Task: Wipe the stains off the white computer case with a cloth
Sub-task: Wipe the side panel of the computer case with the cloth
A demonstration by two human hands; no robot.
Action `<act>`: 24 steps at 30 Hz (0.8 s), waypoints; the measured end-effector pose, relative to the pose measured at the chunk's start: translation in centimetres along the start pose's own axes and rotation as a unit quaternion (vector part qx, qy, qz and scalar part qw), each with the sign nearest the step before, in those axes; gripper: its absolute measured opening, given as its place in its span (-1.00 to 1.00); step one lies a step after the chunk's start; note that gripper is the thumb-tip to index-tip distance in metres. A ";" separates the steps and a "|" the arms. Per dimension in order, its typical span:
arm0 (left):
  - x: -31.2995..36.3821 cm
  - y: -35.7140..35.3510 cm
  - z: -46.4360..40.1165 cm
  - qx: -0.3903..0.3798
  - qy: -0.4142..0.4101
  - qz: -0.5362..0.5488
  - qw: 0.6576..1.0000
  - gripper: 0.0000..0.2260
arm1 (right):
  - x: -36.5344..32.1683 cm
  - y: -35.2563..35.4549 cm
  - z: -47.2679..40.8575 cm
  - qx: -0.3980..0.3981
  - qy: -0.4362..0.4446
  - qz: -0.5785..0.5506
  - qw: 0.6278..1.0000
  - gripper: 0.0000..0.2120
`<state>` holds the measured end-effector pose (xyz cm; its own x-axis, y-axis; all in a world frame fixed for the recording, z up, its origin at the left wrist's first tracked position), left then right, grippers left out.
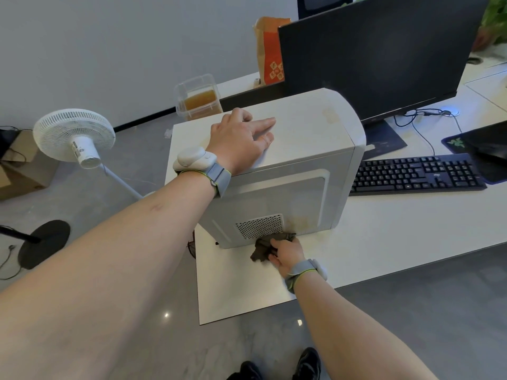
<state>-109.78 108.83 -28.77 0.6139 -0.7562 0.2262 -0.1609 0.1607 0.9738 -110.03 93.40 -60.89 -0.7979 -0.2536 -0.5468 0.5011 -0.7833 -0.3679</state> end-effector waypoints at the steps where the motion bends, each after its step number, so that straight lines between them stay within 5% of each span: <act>1: -0.1 0.0 0.0 -0.002 0.003 0.002 1.000 -0.62 | 0.4 -0.4 -0.1 -0.002 -0.005 -0.005 1.000 -0.72; 12: -0.2 -0.2 0.0 -0.002 -0.001 0.007 1.000 -0.61 | -5.4 4.9 2.5 0.073 0.048 -0.142 0.986 -0.75; 19: -0.2 0.0 0.0 0.002 -0.003 0.002 1.000 -0.61 | -6.6 2.5 3.6 0.043 0.067 -0.237 0.968 -0.74; 24: -0.2 0.1 0.0 -0.002 -0.002 -0.001 1.000 -0.61 | -7.8 1.5 5.7 0.016 0.119 -0.200 0.973 -0.78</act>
<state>-109.89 108.97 -28.74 0.6112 -0.7590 0.2242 -0.1572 0.1612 0.9743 -104.98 90.99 -52.85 -0.8251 0.2094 -0.5248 0.1533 -0.8110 -0.5645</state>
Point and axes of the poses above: each hand's wrist, its own z-axis away from the middle knuckle, its own y-axis out of the back of the hand, x = y × z, the point moved 5 cm from there along -z, towards the middle knuckle, and after that the axes turned 6 degrees about -x, right-handed, at the moved point
